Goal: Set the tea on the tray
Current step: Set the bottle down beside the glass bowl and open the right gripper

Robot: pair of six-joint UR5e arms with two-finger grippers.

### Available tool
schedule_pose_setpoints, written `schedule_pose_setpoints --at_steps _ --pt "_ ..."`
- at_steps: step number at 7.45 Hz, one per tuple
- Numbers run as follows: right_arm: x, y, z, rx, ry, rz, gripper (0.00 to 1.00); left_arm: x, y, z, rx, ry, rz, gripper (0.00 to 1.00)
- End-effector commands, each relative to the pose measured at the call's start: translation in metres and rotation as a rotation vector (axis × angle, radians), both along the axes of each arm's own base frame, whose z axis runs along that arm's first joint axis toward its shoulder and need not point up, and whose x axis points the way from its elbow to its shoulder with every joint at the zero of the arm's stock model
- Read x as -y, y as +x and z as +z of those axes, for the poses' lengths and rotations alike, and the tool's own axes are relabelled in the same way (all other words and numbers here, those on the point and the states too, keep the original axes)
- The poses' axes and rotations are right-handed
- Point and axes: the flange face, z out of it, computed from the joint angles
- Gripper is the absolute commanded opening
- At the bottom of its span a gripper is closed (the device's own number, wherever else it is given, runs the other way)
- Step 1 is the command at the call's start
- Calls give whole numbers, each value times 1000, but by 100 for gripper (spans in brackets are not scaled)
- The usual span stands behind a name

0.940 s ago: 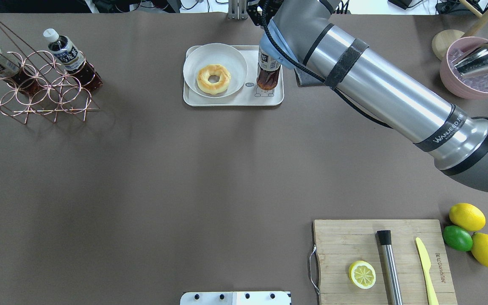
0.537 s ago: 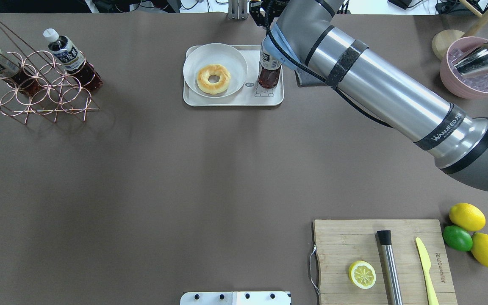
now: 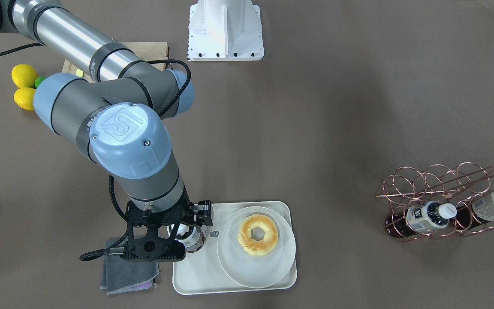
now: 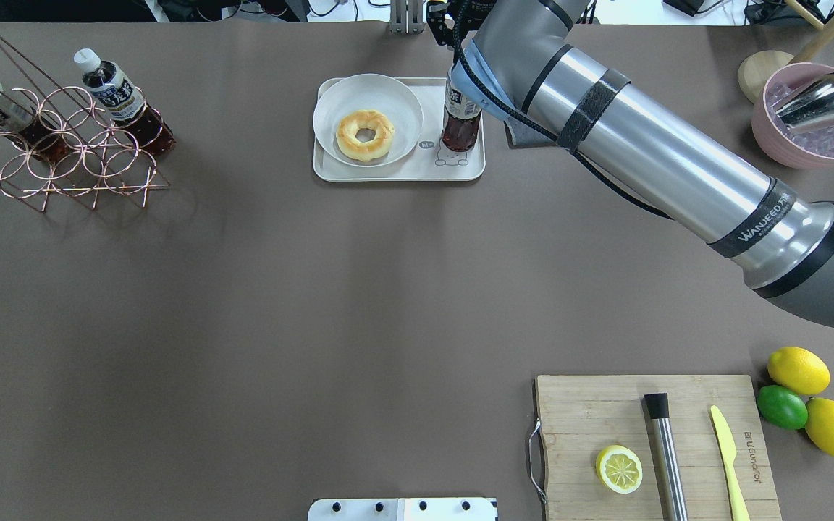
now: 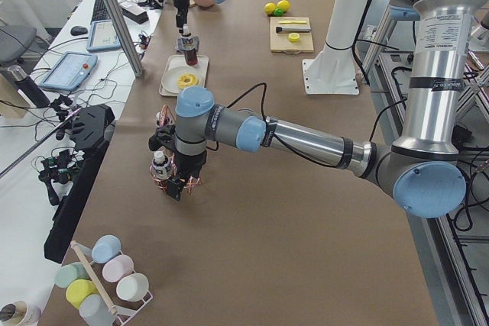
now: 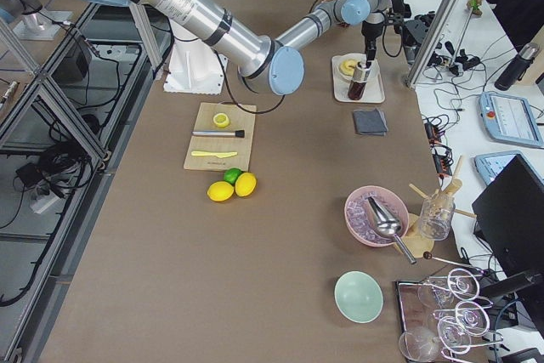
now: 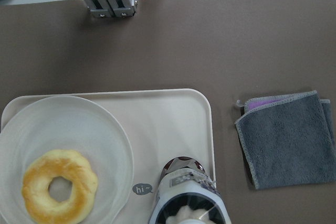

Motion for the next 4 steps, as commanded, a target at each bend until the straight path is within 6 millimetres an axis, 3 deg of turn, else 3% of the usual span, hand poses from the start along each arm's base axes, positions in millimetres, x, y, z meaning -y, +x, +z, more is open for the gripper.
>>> schedule_pose_setpoints --at_steps 1,2,4 --pt "-15 21 -27 30 -17 -8 100 5 0 -2 -1 1 0 98" --pt "-34 45 -44 10 -54 -10 100 8 1 -3 0 4 2 98" --pt "-99 89 -28 3 -74 -15 100 8 1 -2 -1 2 5 98"
